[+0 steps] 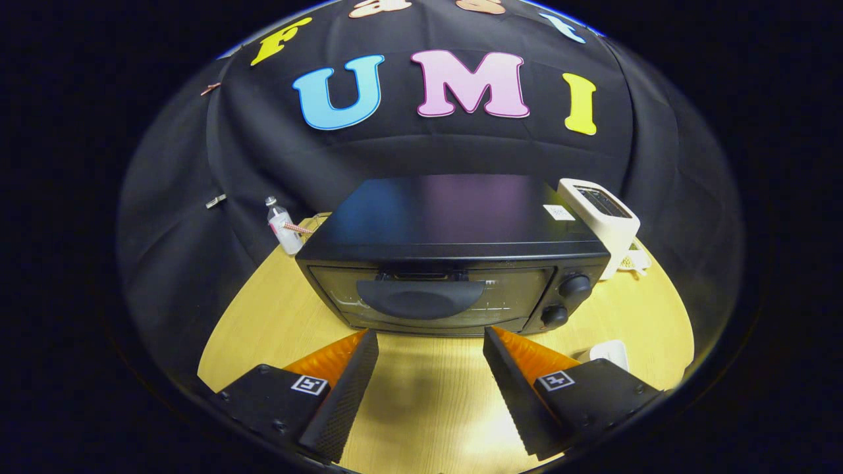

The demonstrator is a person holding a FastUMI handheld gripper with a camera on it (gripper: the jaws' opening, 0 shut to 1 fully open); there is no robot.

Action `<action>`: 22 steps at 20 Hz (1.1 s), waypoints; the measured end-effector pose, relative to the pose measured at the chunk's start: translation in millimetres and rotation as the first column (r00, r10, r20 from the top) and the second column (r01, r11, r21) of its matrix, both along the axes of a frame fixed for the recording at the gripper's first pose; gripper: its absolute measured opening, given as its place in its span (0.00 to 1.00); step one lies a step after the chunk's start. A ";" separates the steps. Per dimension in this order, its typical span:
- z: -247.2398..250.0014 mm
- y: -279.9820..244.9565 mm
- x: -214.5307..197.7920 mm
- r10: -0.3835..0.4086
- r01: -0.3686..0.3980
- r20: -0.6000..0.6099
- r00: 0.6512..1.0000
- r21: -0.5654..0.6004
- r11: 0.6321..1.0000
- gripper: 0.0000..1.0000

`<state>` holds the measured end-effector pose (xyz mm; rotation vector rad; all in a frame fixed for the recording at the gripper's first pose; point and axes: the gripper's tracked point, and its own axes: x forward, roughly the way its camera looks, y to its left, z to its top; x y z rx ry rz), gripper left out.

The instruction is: Open the toaster oven, put the food inside, and close the toaster oven door.

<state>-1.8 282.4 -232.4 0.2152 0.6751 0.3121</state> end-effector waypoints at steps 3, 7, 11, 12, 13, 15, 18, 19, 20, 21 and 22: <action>12.5 -10.7 -7.7 0.008 -0.008 0.051 0.999 -0.010 1.000 0.99; 34.5 -32.9 -19.3 0.007 -0.005 0.106 0.994 -0.010 1.000 0.99; 77.7 -64.8 -23.1 -0.003 0.008 0.220 0.976 -0.023 1.000 0.99; 90.7 -72.6 -24.6 -0.005 0.011 0.246 0.969 -0.024 1.000 0.99; 105.1 -81.9 -25.9 -0.003 0.012 0.277 0.961 -0.028 1.000 0.99; 138.9 -101.1 -25.8 -0.005 0.022 0.358 0.934 -0.044 0.999 0.99; 185.8 -123.9 -34.6 -0.015 0.033 0.439 0.898 -0.033 0.999 0.98; 199.0 -130.3 -37.2 -0.023 0.036 0.455 0.890 -0.020 0.999 0.99; 212.1 -136.8 -41.0 -0.032 0.039 0.470 0.882 -0.007 0.999 0.99; 226.6 -145.7 -45.3 -0.040 0.044 0.485 0.874 0.003 0.999 0.98; 237.7 -151.9 -46.0 -0.049 0.053 0.493 0.869 0.006 0.999 0.98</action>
